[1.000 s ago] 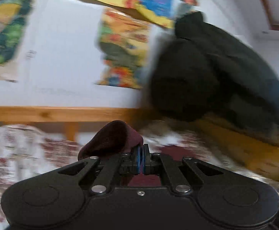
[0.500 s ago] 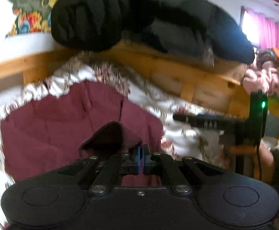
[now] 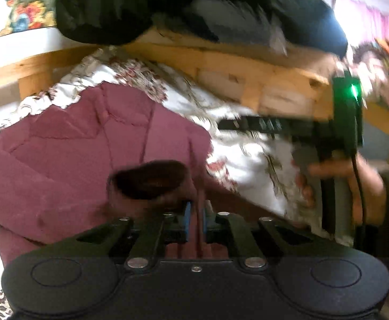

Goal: Fold small clothes

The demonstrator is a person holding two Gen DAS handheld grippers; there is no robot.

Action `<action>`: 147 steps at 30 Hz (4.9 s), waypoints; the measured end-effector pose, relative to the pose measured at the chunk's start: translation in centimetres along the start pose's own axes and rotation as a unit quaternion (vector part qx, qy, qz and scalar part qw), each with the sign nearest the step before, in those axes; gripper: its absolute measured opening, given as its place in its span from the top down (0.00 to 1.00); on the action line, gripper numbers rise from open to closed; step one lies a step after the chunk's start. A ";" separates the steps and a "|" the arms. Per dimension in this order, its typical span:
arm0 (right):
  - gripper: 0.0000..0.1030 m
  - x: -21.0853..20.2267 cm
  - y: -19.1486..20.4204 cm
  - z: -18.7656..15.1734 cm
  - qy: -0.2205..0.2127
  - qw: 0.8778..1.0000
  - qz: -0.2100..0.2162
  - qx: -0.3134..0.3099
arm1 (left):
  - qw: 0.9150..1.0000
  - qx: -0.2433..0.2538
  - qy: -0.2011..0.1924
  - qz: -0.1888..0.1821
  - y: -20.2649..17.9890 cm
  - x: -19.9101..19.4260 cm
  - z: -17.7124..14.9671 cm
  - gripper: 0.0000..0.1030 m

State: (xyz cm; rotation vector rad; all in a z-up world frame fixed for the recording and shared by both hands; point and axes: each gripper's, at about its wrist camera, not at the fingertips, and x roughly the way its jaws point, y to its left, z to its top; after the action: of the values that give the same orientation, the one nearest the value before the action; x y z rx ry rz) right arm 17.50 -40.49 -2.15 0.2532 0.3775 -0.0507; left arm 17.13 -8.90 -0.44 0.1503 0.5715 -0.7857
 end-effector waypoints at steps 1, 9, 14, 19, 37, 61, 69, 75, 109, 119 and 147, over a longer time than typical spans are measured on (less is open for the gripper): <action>0.00 0.0 -0.1 0.0 0.001 1.000 -0.001 0.002 | 1.000 0.005 0.007 -0.005 -0.3 0.2 -0.3 0.87; 0.00 0.1 0.1 -0.3 0.007 0.999 0.040 0.012 | 0.999 -0.047 0.010 0.004 1.0 -1.3 -1.6 0.41; 0.01 0.4 2.4 -1.1 0.023 0.993 0.117 -0.012 | 0.979 -0.176 -0.020 0.103 6.7 -4.0 -2.4 0.09; 0.16 1.4 5.5 -2.9 0.056 0.984 0.152 -0.077 | 0.934 -0.267 -0.028 0.236 13.8 -5.4 -2.8 0.08; 0.90 1.9 2.4 -4.2 0.146 0.982 0.117 0.010 | 0.911 -0.301 -0.042 0.280 24.2 -0.2 -1.8 0.25; 0.44 1.4 5.0 -4.9 0.142 0.975 0.163 -0.054 | 0.885 -0.359 -0.058 0.291 24.0 -0.6 -2.5 0.45; 0.27 1.2 5.2 -4.8 0.110 0.983 0.127 -0.078 | 0.932 -0.235 -0.011 0.277 17.2 0.2 -2.7 0.20; 0.11 0.9 5.2 -4.7 0.093 0.986 0.104 -0.087 | 0.925 -0.205 0.085 0.309 16.6 3.0 -3.4 0.18; 0.01 -2.9 4.2 -4.5 0.142 0.975 0.062 -0.156 | 0.921 -0.266 0.106 0.262 10.8 -8.1 -11.1 0.08; 0.00 -6.7 3.7 -5.7 0.170 0.967 0.056 -0.183 | 0.921 -0.251 0.120 0.272 10.3 -9.4 -12.4 0.08; 0.54 13.6 20.6 -2.1 0.215 0.871 0.271 -0.349 | 0.939 -0.295 0.046 0.173 17.4 2.2 -5.1 0.01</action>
State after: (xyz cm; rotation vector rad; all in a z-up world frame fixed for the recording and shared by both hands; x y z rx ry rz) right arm 31.36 -20.06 -4.27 -0.3666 0.7296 0.7016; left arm 28.46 3.71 -7.25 -0.2626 0.8210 -0.2419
